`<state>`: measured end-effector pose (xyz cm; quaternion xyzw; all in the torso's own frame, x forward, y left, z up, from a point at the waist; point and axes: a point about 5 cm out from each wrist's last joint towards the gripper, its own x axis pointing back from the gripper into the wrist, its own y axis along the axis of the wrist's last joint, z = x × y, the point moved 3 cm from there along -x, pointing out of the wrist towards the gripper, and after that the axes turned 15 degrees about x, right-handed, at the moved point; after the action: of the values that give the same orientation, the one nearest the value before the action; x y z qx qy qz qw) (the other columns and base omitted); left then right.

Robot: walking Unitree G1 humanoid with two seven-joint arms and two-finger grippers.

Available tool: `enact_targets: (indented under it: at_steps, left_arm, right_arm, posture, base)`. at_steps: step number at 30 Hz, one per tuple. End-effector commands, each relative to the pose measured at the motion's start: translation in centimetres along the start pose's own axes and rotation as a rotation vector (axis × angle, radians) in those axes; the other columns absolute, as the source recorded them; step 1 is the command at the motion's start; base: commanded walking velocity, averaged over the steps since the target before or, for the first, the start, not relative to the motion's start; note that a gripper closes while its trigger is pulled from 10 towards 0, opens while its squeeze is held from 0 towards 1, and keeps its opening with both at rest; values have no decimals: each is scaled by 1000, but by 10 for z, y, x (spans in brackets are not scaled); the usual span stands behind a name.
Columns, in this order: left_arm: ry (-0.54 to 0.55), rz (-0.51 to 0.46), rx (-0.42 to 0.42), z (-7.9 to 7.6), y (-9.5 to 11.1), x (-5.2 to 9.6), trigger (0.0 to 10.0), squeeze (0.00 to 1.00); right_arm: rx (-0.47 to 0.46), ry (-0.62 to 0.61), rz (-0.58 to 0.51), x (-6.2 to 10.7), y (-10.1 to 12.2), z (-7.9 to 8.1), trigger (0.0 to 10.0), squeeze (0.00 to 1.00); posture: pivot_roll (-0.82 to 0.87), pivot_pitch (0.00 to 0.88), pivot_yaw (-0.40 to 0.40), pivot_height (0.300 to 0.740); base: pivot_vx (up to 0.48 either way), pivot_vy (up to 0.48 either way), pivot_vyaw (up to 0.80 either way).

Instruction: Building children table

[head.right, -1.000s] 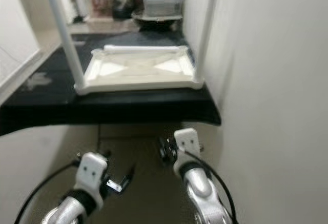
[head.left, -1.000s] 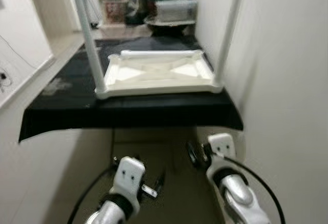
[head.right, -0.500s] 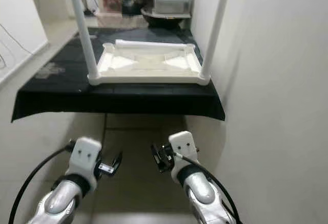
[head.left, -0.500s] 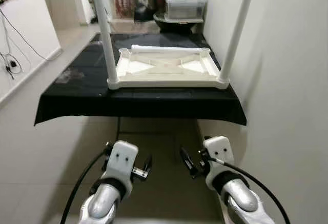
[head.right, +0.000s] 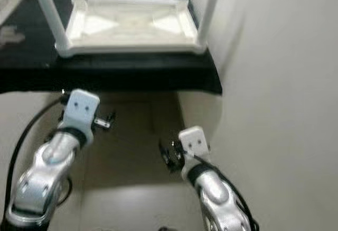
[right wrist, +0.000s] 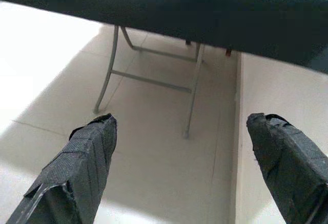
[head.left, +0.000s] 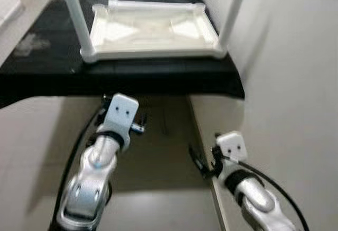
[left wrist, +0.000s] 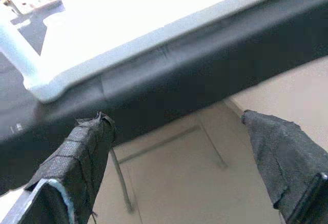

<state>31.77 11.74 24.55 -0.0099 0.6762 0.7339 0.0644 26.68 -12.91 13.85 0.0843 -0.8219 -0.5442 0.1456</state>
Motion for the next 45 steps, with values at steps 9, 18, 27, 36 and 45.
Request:
enact_targets:
  at_steps: [9, 18, 27, 36, 45]
  left_arm:
    - [140, -183, -104, 21, 96, -55, 10000, 0]
    - [154, -265, -93, 22, 152, -66, 10000, 0]
    - [140, -250, -50, 16, 166, -67, 10000, 0]
    - [79, -192, -25, 7, 159, -72, 10000, 0]
    - [54, -171, -12, 3, 156, -72, 10000, 0]
  right_arm:
    - [15, -104, 40, -2, -4, -27, 10000, 0]
    - [17, -92, 41, -1, -3, -23, 10000, 0]
    - [11, -98, 46, 2, -3, -24, 10000, 0]
    - [13, -96, 48, 1, -4, -23, 10000, 0]
    - [14, -94, 47, 1, -3, -23, 10000, 0]
  posture:
    - [-15, 272, -114, 740]
    - [-13, 277, -89, 740]
    - [-9, 278, -85, 740]
    - [-10, 277, -82, 740]
    - [-4, 282, -83, 740]
  base:
    - [0, 0, 0]
    - [0, 0, 0]
    - [0, 0, 0]
    - [0, 0, 0]
    - [0, 0, 0]
